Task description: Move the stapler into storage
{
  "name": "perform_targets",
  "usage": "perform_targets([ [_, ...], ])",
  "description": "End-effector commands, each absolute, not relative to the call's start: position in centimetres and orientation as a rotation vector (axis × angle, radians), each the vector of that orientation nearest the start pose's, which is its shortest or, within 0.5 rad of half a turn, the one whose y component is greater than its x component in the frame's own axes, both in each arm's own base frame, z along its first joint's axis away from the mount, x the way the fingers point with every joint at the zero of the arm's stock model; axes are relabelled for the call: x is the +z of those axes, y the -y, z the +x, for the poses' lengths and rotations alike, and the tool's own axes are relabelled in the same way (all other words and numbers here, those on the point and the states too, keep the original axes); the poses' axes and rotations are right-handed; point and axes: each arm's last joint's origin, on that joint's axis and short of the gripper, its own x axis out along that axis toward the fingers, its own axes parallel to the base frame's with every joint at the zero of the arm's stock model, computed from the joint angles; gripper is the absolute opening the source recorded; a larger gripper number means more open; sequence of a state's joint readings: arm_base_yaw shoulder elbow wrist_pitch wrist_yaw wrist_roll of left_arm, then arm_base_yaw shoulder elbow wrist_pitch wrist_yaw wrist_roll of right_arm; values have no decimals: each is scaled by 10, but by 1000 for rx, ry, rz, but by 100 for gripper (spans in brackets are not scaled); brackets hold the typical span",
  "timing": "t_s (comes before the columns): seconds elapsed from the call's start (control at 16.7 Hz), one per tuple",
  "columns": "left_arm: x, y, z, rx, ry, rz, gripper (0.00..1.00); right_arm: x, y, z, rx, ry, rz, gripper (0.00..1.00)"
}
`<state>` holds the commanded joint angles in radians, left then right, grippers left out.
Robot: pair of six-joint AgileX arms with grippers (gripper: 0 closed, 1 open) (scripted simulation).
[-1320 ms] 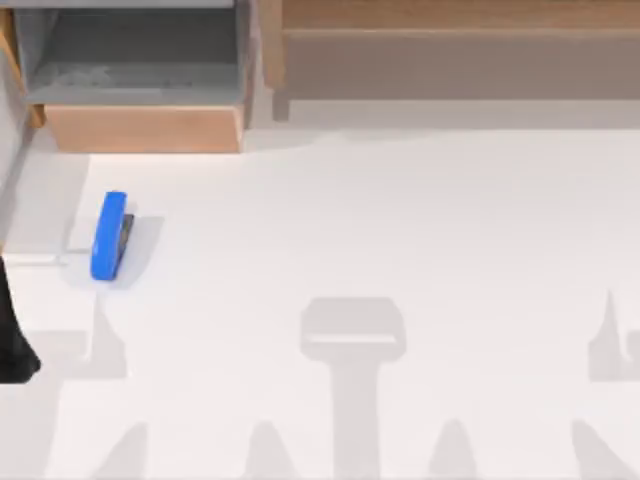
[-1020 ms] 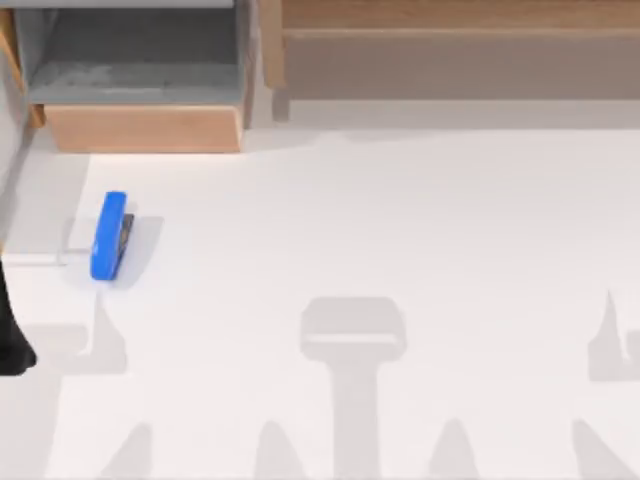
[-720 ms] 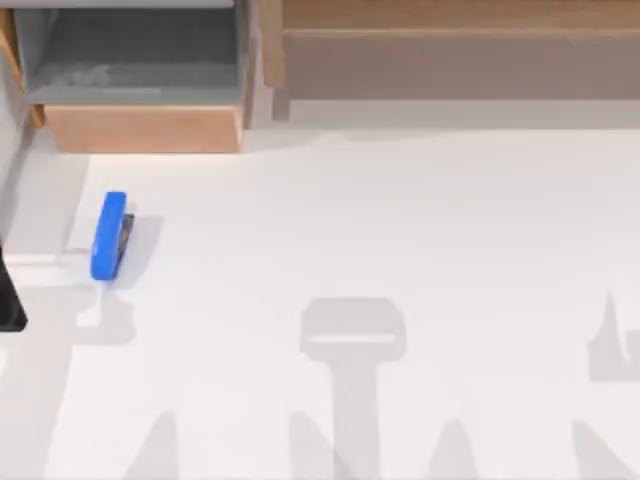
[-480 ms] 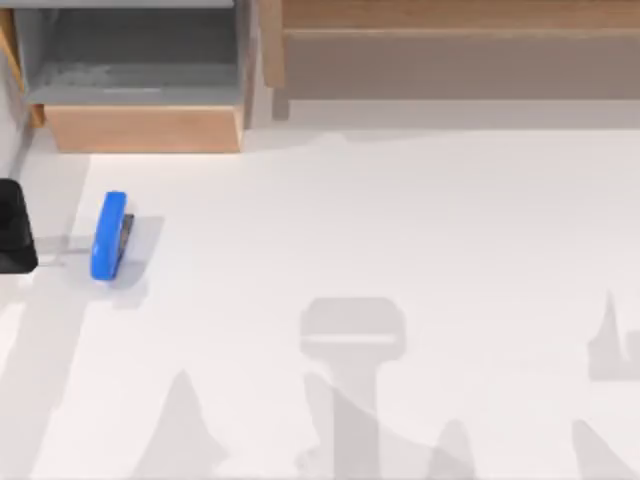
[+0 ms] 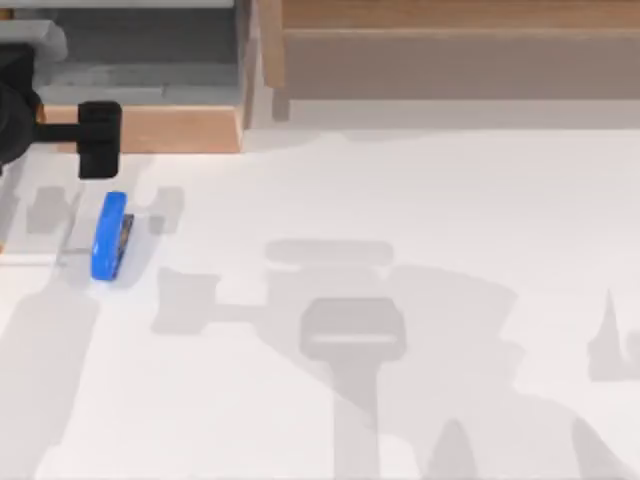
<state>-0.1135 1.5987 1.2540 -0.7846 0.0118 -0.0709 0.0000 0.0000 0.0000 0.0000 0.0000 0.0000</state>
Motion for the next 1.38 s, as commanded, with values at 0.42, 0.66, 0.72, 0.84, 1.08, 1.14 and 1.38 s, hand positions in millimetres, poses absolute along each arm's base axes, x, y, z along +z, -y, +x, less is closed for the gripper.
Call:
perform_targets([
  [0.42,170,57,402,-61,-1505,52,100,160,1,106,0,0,0,100],
  [0.66,157,59,409,-59,-1558,62,100,160,1,106,0,0,0,100],
  [0.72,157,59,409,-59,-1558,62,100,160,1,106,0,0,0,100],
  [0.84,157,57,409,-55,-1557,57,100,160,1,106,0,0,0,100],
  [1.08,137,59,410,-59,-1557,62,100,160,1,106,0,0,0,100],
  [1.14,128,59,410,-59,-1557,62,100,160,1,106,0,0,0,100],
  [1.38,107,59,409,-59,-1558,62,100,160,1,106,0,0,0,100],
])
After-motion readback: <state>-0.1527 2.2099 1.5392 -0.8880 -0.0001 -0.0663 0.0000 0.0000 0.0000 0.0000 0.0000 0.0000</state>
